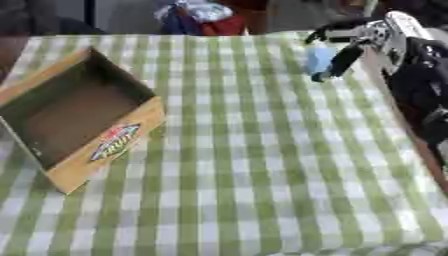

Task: Pick up objects on the table and place them in the box.

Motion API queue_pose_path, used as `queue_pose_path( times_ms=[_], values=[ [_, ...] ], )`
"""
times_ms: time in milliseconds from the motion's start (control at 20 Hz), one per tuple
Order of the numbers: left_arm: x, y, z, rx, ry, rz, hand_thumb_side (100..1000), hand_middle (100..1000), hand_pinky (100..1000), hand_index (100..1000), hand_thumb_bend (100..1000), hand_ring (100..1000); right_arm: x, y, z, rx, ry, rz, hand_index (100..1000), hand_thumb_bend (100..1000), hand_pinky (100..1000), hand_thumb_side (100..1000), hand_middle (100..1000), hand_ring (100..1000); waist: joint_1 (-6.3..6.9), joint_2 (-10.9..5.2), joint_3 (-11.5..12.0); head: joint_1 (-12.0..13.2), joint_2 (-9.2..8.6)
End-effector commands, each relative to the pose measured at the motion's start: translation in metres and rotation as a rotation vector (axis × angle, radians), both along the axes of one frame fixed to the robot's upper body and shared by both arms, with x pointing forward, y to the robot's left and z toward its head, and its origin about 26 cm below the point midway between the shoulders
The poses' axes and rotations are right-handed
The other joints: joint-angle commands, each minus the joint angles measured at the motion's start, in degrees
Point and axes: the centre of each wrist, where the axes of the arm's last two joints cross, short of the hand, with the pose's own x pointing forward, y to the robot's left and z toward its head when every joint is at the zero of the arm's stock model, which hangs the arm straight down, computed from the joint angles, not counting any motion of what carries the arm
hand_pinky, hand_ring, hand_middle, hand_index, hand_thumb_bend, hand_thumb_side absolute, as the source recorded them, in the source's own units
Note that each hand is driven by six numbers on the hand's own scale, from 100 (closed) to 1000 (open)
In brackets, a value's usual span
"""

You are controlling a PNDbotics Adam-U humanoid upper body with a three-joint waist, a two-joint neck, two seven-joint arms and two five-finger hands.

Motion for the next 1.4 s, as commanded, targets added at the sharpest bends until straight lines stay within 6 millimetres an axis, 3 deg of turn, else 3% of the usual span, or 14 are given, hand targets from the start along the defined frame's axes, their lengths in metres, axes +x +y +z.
queue_pose_path(
  times_ms=[50,150,200,950,1400],
  values=[
    [-0.002,-0.001,0.008,0.000,-0.035,-0.005,649,606,648,763,100,541,-0.005,-0.011,0.016,-0.021,-0.038,-0.025,1000,396,950,320,1000,1000,-0.03,-0.54,0.18,-0.25,-0.62],
    [-0.002,-0.001,0.008,-0.002,-0.036,-0.005,649,606,648,763,100,541,-0.005,-0.012,0.015,-0.026,-0.039,-0.029,1000,383,951,279,1000,1000,-0.03,-0.35,0.27,-0.33,-0.68],
    [-0.002,-0.001,0.008,-0.003,-0.036,-0.005,649,606,648,763,100,541,-0.005,-0.013,0.015,-0.027,-0.039,-0.031,1000,394,951,321,1000,1000,-0.02,-0.22,0.28,-0.36,-0.72],
    [-0.001,-0.002,0.010,-0.007,-0.041,-0.005,651,605,648,761,100,538,-0.010,-0.024,0.004,-0.032,-0.024,-0.080,1000,363,943,332,1000,1000,0.38,1.88,0.67,-0.86,-1.53],
    [-0.002,-0.001,0.009,-0.001,-0.035,-0.003,652,606,649,761,100,539,-0.008,-0.018,0.022,-0.022,-0.096,-0.041,1000,349,939,311,1000,1000,0.13,0.90,0.00,-0.75,-0.89]
  ],
)
